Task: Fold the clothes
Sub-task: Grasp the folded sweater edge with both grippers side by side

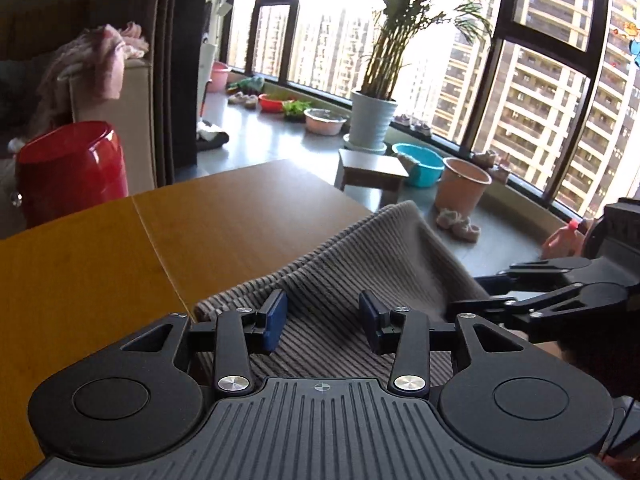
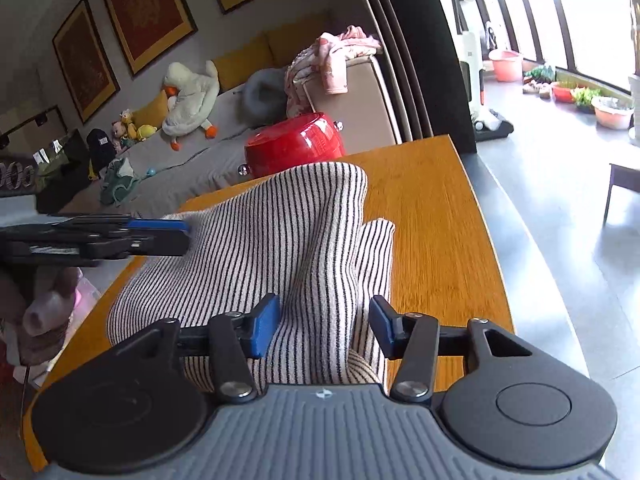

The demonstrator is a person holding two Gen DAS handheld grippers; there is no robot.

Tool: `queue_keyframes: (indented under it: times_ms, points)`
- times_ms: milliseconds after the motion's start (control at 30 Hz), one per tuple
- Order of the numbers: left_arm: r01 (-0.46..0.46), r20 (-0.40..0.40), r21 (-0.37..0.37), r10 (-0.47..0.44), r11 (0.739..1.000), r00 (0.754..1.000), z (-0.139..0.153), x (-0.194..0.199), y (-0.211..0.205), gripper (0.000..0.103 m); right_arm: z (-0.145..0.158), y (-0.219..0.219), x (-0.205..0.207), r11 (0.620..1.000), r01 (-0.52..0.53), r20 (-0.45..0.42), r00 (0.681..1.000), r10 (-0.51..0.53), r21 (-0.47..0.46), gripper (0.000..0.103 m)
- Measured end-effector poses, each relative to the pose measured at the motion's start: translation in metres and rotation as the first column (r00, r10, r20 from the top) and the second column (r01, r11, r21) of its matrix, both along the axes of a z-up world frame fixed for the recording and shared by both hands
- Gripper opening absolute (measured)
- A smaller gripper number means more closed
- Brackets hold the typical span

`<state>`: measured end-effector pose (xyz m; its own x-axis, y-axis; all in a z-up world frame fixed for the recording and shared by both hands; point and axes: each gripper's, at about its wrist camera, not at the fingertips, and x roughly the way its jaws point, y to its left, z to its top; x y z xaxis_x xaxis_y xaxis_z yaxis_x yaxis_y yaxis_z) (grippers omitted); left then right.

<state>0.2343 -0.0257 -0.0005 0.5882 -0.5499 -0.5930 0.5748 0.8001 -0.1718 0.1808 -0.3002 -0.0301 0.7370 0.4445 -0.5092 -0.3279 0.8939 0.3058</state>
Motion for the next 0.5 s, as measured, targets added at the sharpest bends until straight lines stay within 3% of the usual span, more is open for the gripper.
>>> queue_keyframes:
  times_ms: [100, 133, 200, 333, 400, 500]
  points:
    - [-0.004, -0.025, -0.013, 0.004, 1.000, 1.000, -0.006, 0.008, 0.005, 0.045, 0.029, 0.014, -0.016, 0.990, 0.007, 0.171, 0.985, 0.017, -0.140, 0.049]
    - [-0.006, -0.034, -0.017, 0.005, 1.000, 0.999, -0.008, 0.011, 0.006, 0.045, 0.039, 0.018, -0.018, 0.987, -0.005, 0.218, 0.975, 0.040, -0.159, 0.049]
    - [-0.009, -0.051, -0.026, 0.007, 1.000, 0.999, -0.012, 0.017, 0.010, 0.046, 0.056, 0.023, -0.008, 0.991, -0.054, 0.227, 0.970, 0.081, -0.123, 0.044]
    - [-0.016, -0.073, -0.038, 0.013, 0.999, 0.997, -0.016, 0.024, 0.015, 0.046, 0.053, 0.037, 0.045, 0.994, -0.083, 0.130, 0.987, 0.092, -0.075, 0.042]
    - [-0.030, -0.081, -0.042, 0.026, 0.999, 0.996, -0.017, 0.025, 0.020, 0.046, 0.032, 0.045, 0.074, 0.991, -0.084, 0.021, 0.996, 0.086, -0.101, 0.042]
    - [-0.053, -0.088, -0.052, 0.048, 0.997, 0.995, -0.015, 0.028, 0.024, 0.046, 0.011, 0.048, 0.090, 0.992, -0.079, -0.014, 0.997, 0.078, -0.097, 0.042]
